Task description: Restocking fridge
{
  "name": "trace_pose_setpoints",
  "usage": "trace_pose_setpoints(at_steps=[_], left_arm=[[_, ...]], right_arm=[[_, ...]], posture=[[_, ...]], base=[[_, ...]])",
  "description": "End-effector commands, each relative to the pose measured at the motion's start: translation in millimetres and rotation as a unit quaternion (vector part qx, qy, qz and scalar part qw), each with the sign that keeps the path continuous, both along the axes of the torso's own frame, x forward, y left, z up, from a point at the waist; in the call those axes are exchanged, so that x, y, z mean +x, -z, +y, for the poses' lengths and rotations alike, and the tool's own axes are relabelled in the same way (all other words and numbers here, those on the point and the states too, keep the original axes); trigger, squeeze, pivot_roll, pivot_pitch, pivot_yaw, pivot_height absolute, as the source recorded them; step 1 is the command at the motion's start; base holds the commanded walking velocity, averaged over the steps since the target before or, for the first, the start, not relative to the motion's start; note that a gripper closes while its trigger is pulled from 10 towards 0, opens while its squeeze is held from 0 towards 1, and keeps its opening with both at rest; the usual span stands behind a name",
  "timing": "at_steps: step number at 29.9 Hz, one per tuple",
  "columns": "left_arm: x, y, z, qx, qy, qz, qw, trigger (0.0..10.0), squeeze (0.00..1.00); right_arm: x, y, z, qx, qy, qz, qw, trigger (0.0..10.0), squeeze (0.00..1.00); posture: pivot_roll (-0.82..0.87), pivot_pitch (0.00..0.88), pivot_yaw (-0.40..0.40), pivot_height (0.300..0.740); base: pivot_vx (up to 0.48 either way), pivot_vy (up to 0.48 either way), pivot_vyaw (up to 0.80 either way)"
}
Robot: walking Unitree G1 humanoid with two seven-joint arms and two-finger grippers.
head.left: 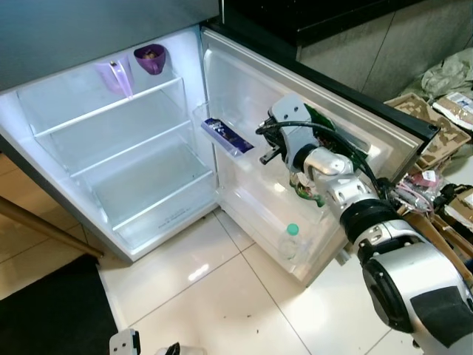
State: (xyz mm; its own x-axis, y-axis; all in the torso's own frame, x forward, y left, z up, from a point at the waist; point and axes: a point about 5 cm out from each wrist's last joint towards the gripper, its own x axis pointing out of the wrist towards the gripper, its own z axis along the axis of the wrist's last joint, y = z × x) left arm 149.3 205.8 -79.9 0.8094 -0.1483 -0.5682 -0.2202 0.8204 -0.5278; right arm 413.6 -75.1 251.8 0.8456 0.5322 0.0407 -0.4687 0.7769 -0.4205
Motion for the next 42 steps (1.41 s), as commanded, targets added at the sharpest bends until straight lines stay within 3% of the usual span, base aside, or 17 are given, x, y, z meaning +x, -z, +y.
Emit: trace_pose_setpoints(at_steps=[1, 9, 14, 15, 16, 17, 22, 31, 41, 42], left_arm=[[-47.1, 21.9, -16.2, -0.027, 0.021, 0.102, 0.994, 10.0, 0.0], [-47.0, 22.3, -22.7, -0.031, 0.033, 0.099, 0.994, 10.0, 0.0], [-49.0, 22.9, -22.9, -0.031, 0.034, 0.103, 0.994, 10.0, 0.0], [-49.9, 23.1, -22.7, -0.03, 0.035, 0.105, 0.993, 10.0, 0.0], [-49.9, 23.1, -22.7, -0.03, 0.035, 0.105, 0.993, 10.0, 0.0], [-50.2, 23.3, -22.7, -0.03, 0.035, 0.106, 0.993, 10.0, 0.0], [-50.8, 23.6, -23.1, -0.03, 0.036, 0.109, 0.993, 10.0, 0.0], [-47.5, 23.6, -27.4, -0.032, 0.042, 0.108, 0.993, 10.0, 0.0], [-46.7, 23.7, -28.9, -0.032, 0.044, 0.11, 0.992, 10.0, 0.0], [-47.2, 24.0, -29.5, -0.032, 0.045, 0.112, 0.992, 10.0, 0.0]], right_arm=[[1.7, -4.2, -2.4, -0.026, 0.008, -0.011, 1.0, 10.0, 0.0], [4.6, -29.7, -3.1, -0.069, 0.002, -0.044, 0.997, 10.0, 0.0], [5.2, -37.4, -4.5, -0.052, -0.003, -0.039, 0.998, 10.0, 0.0], [5.6, -41.8, -5.6, -0.032, -0.005, -0.034, 0.999, 10.0, 0.56], [5.6, -41.8, -5.6, -0.032, -0.005, -0.034, 0.999, 10.0, 0.56], [5.8, -45.1, -6.8, -0.012, -0.01, -0.026, 1.0, 10.0, 1.0], [7.3, -45.7, -10.6, 0.018, -0.007, 0.003, 1.0, 10.0, 1.0], [8.5, -24.6, -17.3, 0.067, -0.008, 0.1, 0.993, 10.0, 1.0], [8.3, -19.8, -20.4, 0.097, -0.01, 0.134, 0.986, 10.0, 1.0], [8.4, -16.9, -22.2, 0.09, -0.003, 0.148, 0.985, 10.0, 0.0]], posture=[[-0.03, 0.3, 0.014, 0.74], [-0.03, 0.295, 0.01, 0.74], [-0.03, 0.291, 0.009, 0.74], [-0.04, 0.291, 0.009, 0.74], [-0.04, 0.291, 0.009, 0.74], [-0.04, 0.287, 0.011, 0.74], [-0.04, 0.282, 0.012, 0.74], [-0.05, 0.274, 0.013, 0.74], [-0.05, 0.266, 0.012, 0.74], [-0.06, 0.264, 0.013, 0.74]], base=[[0.0, 0.0, 0.0], [0.0, 0.0, 0.0], [0.0, 0.0, 0.0], [0.0, 0.0, 0.0], [0.0, 0.0, 0.0], [0.0, 0.0, 0.0], [0.0, 0.0, 0.0], [0.0, 0.0, 0.0], [0.0, 0.0, 0.0], [0.0, 0.0, 0.0]])
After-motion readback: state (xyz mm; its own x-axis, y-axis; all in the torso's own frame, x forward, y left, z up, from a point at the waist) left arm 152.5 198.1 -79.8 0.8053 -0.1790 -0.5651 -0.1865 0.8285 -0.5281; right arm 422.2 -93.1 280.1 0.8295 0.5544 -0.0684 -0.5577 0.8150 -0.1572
